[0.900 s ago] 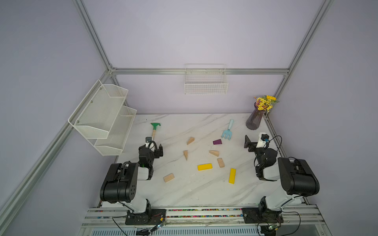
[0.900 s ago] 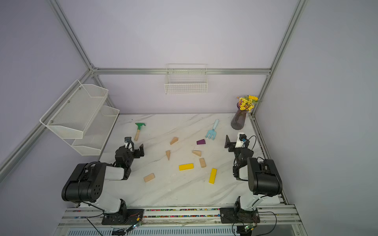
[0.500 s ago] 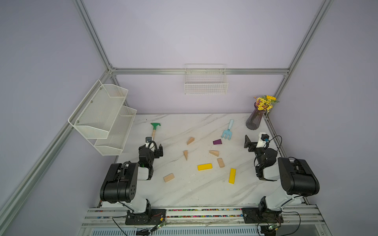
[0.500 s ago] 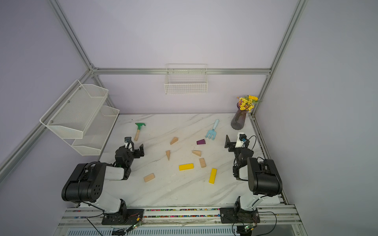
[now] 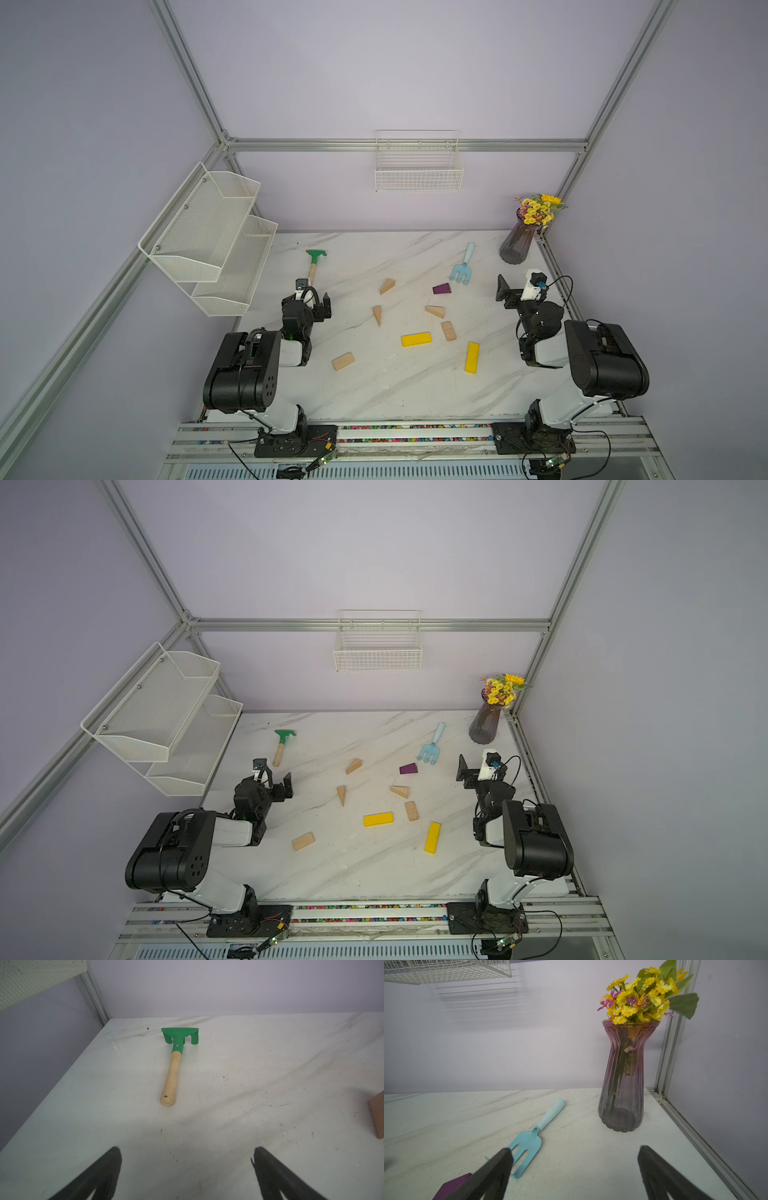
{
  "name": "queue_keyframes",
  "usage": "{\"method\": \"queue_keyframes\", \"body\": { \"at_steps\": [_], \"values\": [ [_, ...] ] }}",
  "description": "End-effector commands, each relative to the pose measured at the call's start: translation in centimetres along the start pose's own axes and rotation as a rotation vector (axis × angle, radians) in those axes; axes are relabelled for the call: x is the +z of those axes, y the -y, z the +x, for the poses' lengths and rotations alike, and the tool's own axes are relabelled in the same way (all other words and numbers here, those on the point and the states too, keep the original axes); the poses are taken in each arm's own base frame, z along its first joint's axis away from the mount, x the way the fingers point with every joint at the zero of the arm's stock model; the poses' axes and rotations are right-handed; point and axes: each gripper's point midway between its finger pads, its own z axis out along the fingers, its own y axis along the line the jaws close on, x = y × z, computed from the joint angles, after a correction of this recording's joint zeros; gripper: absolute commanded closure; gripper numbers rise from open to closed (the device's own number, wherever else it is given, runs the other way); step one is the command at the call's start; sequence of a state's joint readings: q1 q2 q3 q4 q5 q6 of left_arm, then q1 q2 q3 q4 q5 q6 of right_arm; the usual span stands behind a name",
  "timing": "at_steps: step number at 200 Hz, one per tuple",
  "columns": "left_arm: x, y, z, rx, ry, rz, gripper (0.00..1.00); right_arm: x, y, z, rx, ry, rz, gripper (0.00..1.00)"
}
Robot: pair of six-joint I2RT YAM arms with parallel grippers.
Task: Assemble a small pinwheel with building blocks
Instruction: Pick up the building block from the center of the board.
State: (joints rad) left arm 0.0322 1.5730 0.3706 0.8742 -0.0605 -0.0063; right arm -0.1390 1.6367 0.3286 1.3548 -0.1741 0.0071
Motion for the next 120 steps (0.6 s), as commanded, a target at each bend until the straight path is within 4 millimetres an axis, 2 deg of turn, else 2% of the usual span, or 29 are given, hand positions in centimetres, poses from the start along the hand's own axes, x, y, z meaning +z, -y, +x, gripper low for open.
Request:
{"method": "queue_keyframes", "body": {
  "at_steps": [1,11,20,21,29,36,38,39,49,68,78,92,106,120],
  "values": [
    [0.0,-0.2,-2.2,-0.005,0.068,-0.011,0.0,0.0,1.1,-1.1,0.026,0.04,0.07,0.03],
    [0.1,-1.0,-2.4,-0.022,0.064,-0.056,0.0,-0.1,1.6,-2.6,0.044,0.067,0.106,0.03],
    [0.1,-1.2,-3.0,-0.03,0.056,-0.069,0.0,0.6,1.7,-3.5,0.066,0.015,0.123,0.02],
    [0.0,-1.2,-3.1,-0.03,0.055,-0.069,0.0,0.7,1.7,-3.1,0.071,-0.01,0.126,0.02],
    [-0.1,-1.2,-4.0,-0.027,0.026,-0.061,0.0,1.7,1.9,-3.6,0.125,-0.093,0.168,0.03],
    [-0.2,-1.0,-4.8,-0.024,-0.015,-0.048,0.0,2.5,1.3,-3.4,0.155,-0.177,0.196,0.02],
    [-0.5,-1.0,-5.8,-0.027,-0.002,-0.045,0.0,2.7,1.0,-3.4,0.162,-0.196,0.197,0.03],
    [-0.7,-1.0,-6.7,-0.029,0.019,-0.043,0.0,2.8,0.7,-3.3,0.164,-0.211,0.195,0.03],
    [-1.4,-0.9,-8.4,-0.032,-0.016,-0.03,0.0,3.5,-2.0,-2.8,0.187,-0.313,0.161,0.03],
    [-2.9,-1.0,-11.1,-0.039,-0.033,-0.022,0.0,3.5,-9.5,-2.6,0.272,-0.406,0.02,0.03],
    [-3.7,-0.7,-11.7,-0.046,-0.048,-0.007,0.0,3.3,-13.6,-2.3,0.309,-0.439,-0.048,0.04],
    [-4.5,-0.1,-12.0,-0.025,-0.074,0.032,0.0,2.3,-18.8,0.0,0.318,-0.559,-0.117,0.07],
    [-5.3,0.3,-11.7,-0.006,-0.128,0.061,0.0,1.3,-22.2,2.6,0.311,-0.675,-0.125,0.09],
    [-5.8,0.5,-11.3,0.028,-0.17,0.079,0.0,0.2,-23.8,4.8,0.307,-0.754,-0.104,0.12]
  ]
}}
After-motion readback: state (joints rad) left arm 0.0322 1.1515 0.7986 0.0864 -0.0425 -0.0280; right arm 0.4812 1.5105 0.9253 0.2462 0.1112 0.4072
